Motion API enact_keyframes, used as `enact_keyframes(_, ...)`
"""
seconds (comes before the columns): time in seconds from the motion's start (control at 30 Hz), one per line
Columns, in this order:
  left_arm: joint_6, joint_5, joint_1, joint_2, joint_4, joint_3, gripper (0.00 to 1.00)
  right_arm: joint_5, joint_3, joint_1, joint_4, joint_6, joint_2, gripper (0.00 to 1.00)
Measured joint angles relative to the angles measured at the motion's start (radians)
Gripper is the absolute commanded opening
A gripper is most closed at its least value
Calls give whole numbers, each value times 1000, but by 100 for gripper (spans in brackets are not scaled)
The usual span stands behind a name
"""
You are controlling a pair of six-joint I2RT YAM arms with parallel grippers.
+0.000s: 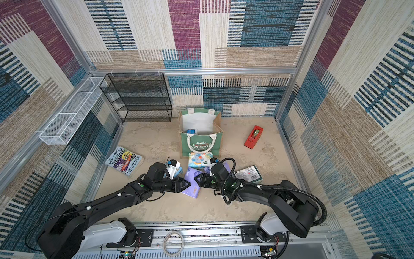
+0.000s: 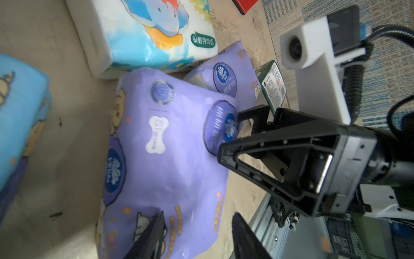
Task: Put tissues into the canvas bag
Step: Pick up the pack of facial tissues from the center of the board.
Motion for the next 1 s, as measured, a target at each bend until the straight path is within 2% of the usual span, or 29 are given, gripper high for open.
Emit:
enact_keyframes(0.13,-48,10,-8,-81,1,-41,58,0,15,-6,-29,-14,-1,72)
enact_keyframes(0.33,-42,-74,23,-182,-96,2,64,0,18,-7,-62,-24,-13,71)
enact_keyframes(0.6,26,-75,53,-1,-157,73,64,3,13,29,-89,-8,-23,67)
enact_keyframes(0.8,42,-36,56,111,-154,114,66,27,37,47,-108,-1,16,55)
enact_keyframes(1.0,41,-16,56,185,-134,123,69,47,46,47,-134,5,34,52)
